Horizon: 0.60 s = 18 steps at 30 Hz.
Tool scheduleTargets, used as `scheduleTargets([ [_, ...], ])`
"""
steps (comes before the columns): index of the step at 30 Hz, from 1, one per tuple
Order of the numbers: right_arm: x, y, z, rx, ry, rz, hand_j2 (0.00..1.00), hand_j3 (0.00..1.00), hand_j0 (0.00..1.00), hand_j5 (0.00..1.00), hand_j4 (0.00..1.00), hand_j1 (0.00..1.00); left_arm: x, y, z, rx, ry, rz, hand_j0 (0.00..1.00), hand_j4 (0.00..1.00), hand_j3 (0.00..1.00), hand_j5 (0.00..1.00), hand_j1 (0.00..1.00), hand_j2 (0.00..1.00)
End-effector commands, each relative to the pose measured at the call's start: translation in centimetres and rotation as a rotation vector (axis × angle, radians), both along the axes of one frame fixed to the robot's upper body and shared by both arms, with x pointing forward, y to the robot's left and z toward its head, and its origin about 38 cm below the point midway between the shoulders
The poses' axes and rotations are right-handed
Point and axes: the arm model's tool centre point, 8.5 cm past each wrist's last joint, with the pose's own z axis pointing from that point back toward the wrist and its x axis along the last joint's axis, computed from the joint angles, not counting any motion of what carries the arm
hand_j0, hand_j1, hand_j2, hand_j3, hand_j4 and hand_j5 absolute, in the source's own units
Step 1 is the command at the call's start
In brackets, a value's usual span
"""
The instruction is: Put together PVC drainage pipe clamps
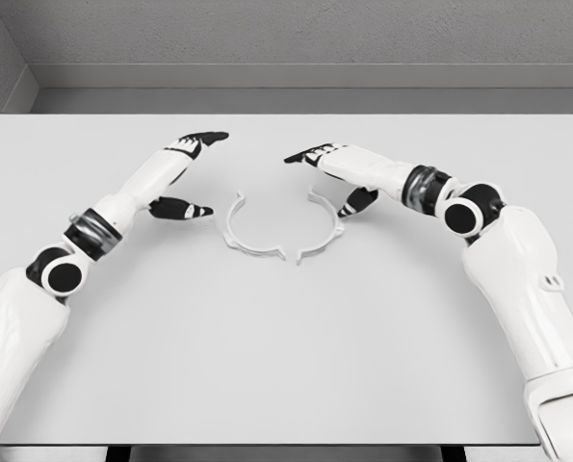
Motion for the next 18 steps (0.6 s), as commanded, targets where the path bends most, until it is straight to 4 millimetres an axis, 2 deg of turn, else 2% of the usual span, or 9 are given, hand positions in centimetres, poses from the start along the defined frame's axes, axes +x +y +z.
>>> scheduleTargets([
  [1, 0.0, 0.4, 0.0, 0.013, 0.003, 0.003, 1.00, 1.00, 1.00, 1.00, 1.00, 1.00, 0.1, 0.1, -0.6, 0.002, 0.018, 0.008, 1.00, 1.00, 1.00, 1.00, 1.00, 1.00],
  [9, 0.1, 2.2, 0.4, 0.014, 0.000, 0.026, 1.00, 1.00, 1.00, 1.00, 1.00, 1.00, 0.1, 0.3, -0.5, 0.001, 0.017, 0.011, 1.00, 1.00, 1.00, 1.00, 1.00, 1.00],
  [11, 0.5, 1.1, 1.6, 0.034, -0.024, 0.007, 1.00, 1.00, 1.00, 1.00, 1.00, 1.00, 0.2, 0.2, -0.5, 0.004, 0.017, 0.010, 1.00, 1.00, 1.00, 1.00, 1.00, 1.00],
  [12, 1.0, -2.2, 3.6, 0.079, -0.075, -0.064, 1.00, 1.00, 1.00, 1.00, 1.00, 1.00, 0.1, 0.2, -0.5, 0.004, 0.017, 0.008, 1.00, 1.00, 1.00, 1.00, 1.00, 1.00],
  [14, 0.4, -5.3, 6.8, 0.122, -0.175, -0.111, 1.00, 1.00, 1.00, 1.00, 1.00, 1.00, 0.2, 0.1, -0.5, 0.003, 0.015, 0.007, 1.00, 1.00, 1.00, 1.00, 1.00, 1.00],
  [16, -0.7, -8.0, 7.1, 0.139, -0.209, -0.156, 1.00, 1.00, 1.00, 1.00, 1.00, 1.00, 0.2, 0.1, -0.5, 0.005, 0.016, 0.005, 1.00, 1.00, 1.00, 1.00, 1.00, 1.00],
  [18, -4.2, -11.9, 7.1, 0.129, -0.266, -0.193, 1.00, 1.00, 1.00, 1.00, 1.00, 1.00, 0.2, -0.1, -0.5, 0.004, 0.015, 0.002, 1.00, 1.00, 1.00, 1.00, 1.00, 1.00],
])
